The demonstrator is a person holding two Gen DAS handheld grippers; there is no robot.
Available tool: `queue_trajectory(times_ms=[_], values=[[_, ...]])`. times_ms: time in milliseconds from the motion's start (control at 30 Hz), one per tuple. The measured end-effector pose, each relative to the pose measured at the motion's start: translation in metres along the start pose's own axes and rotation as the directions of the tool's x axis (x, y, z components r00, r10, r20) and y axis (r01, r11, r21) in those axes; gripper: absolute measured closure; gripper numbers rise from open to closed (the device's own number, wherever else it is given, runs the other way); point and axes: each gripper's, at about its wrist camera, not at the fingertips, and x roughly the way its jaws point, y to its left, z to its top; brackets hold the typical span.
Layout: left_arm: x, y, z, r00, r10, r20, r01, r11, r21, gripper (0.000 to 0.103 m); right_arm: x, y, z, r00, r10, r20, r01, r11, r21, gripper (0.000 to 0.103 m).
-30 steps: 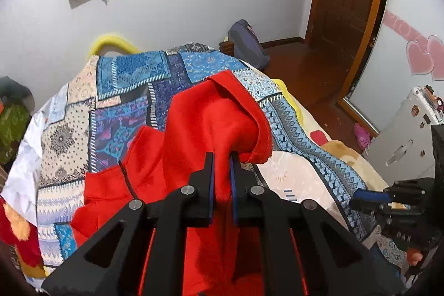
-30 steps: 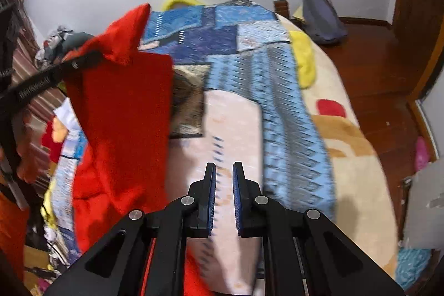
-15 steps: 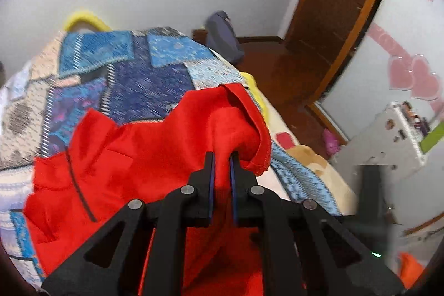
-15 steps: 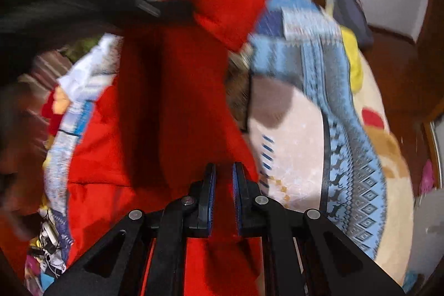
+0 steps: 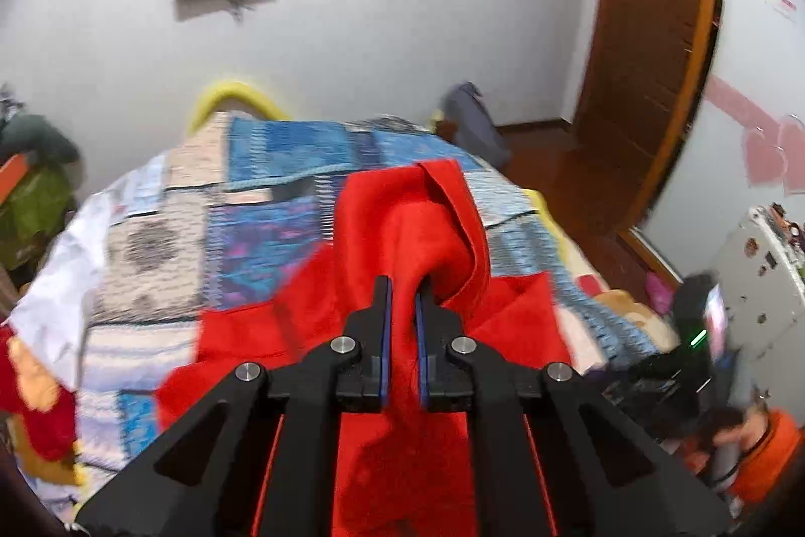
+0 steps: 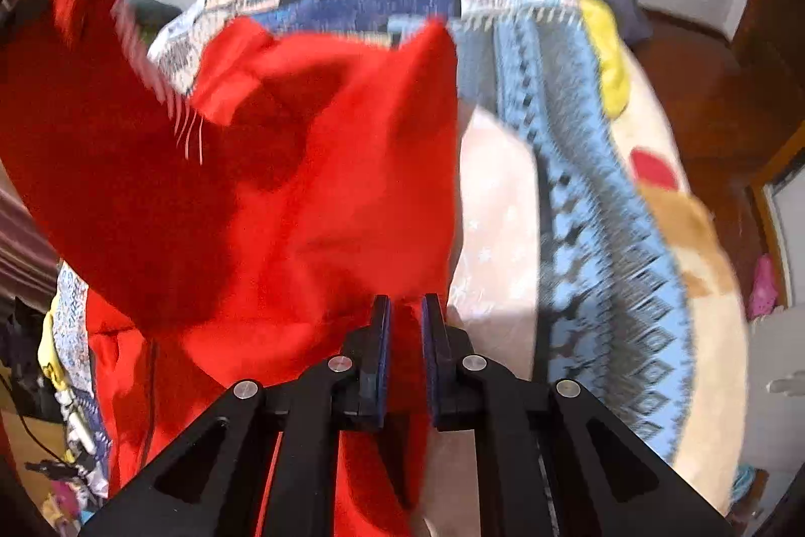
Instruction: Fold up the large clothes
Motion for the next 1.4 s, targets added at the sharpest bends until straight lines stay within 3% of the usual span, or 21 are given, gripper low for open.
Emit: queue_trajectory(times_ms=[167, 267, 367, 433, 500, 567, 600, 633, 667, 700, 867, 933, 1000, 1067, 1100, 1133, 1233, 1333, 1400], values=[[-0.026, 0.055, -0.045, 0.996, 0.09, -0.015, -0.091, 0.995, -0.04, 0.095, -0.027, 0.036, 0.016, 0.996, -0.007, 0.091, 0.016, 0.995, -0.097, 0.095], [-0.026, 0.086, -0.081, 0.991, 0.12, -0.064, -0.125, 0.988, -0.09, 0.095, -0.012, 0.063, 0.022, 0.995, -0.045, 0.086, 0.059, 0.985, -0.162, 0.095], [-0.014, 0.115, -0.126, 0.981, 0.137, -0.14, -0.156, 0.978, -0.139, 0.095, 0.028, 0.078, 0.02, 0.973, -0.23, 0.034, 0.231, 0.942, -0.243, 0.095], [-0.007, 0.128, -0.155, 0.974, 0.121, -0.189, -0.153, 0.974, -0.166, 0.095, 0.053, 0.077, 0.014, 0.93, -0.366, 0.03, 0.36, 0.891, -0.276, 0.095], [0.002, 0.139, -0.189, 0.965, 0.103, -0.242, -0.153, 0.968, -0.197, 0.095, 0.058, 0.08, 0.006, 0.917, -0.39, 0.089, 0.396, 0.857, -0.329, 0.094], [0.01, 0.144, -0.211, 0.957, 0.089, -0.276, -0.154, 0.962, -0.224, 0.095, 0.056, 0.082, -0.002, 0.893, -0.433, 0.124, 0.447, 0.813, -0.374, 0.08], [0.012, 0.149, -0.225, 0.953, 0.076, -0.292, -0.155, 0.954, -0.256, 0.095, 0.056, 0.083, -0.004, 0.868, -0.474, 0.149, 0.492, 0.781, -0.384, 0.053], [0.013, 0.152, -0.234, 0.952, 0.07, -0.299, -0.157, 0.948, -0.276, 0.095, 0.055, 0.083, -0.005, 0.836, -0.517, 0.181, 0.544, 0.747, -0.382, 0.018], [0.013, 0.157, -0.243, 0.95, 0.065, -0.306, -0.16, 0.941, -0.296, 0.095, 0.053, 0.081, -0.005, 0.794, -0.566, 0.221, 0.605, 0.705, -0.371, 0.005], [0.013, 0.163, -0.253, 0.947, 0.063, -0.314, -0.169, 0.931, -0.323, 0.095, 0.05, 0.076, -0.006, 0.764, -0.592, 0.256, 0.644, 0.678, -0.356, 0.0], [0.01, 0.179, -0.28, 0.939, 0.01, -0.343, -0.152, 0.908, -0.39, 0.095, 0.031, 0.055, 0.002, 0.86, -0.485, 0.161, 0.511, 0.81, -0.288, 0.0], [0.004, 0.182, -0.281, 0.935, 0.009, -0.354, -0.16, 0.903, -0.398, 0.094, 0.015, 0.055, 0.002, 0.902, -0.407, 0.148, 0.432, 0.865, -0.256, 0.0], [-0.006, 0.188, -0.28, 0.937, -0.011, -0.35, -0.148, 0.894, -0.423, 0.089, 0.002, 0.062, -0.001, 0.927, -0.344, 0.151, 0.372, 0.895, -0.245, 0.0], [-0.017, 0.191, -0.276, 0.94, 0.002, -0.341, -0.154, 0.895, -0.419, 0.074, -0.009, 0.069, -0.003, 0.945, -0.288, 0.156, 0.318, 0.919, -0.233, 0.0], [-0.026, 0.19, -0.272, 0.94, 0.048, -0.338, -0.188, 0.899, -0.395, 0.061, -0.016, 0.07, -0.004, 0.956, -0.25, 0.155, 0.281, 0.932, -0.227, 0.0], [-0.032, 0.189, -0.266, 0.939, 0.087, -0.334, -0.215, 0.903, -0.371, 0.056, -0.02, 0.074, -0.005, 0.963, -0.22, 0.152, 0.25, 0.943, -0.22, 0.0], [-0.047, 0.184, -0.248, 0.938, 0.178, -0.299, -0.266, 0.919, -0.289, 0.053, -0.024, 0.079, -0.002, 0.981, -0.145, 0.13, 0.167, 0.971, -0.172, 0.0], [-0.055, 0.174, -0.229, 0.951, 0.186, -0.245, -0.25, 0.932, -0.262, 0.038, -0.021, 0.082, 0.0, 0.998, -0.017, 0.066, 0.023, 0.995, -0.098, 0.0], [-0.048, 0.165, -0.22, 0.956, 0.188, -0.224, -0.241, 0.94, -0.24, 0.033, -0.012, 0.084, 0.0, 0.999, 0.032, 0.022, -0.031, 0.996, -0.081, 0.0]])
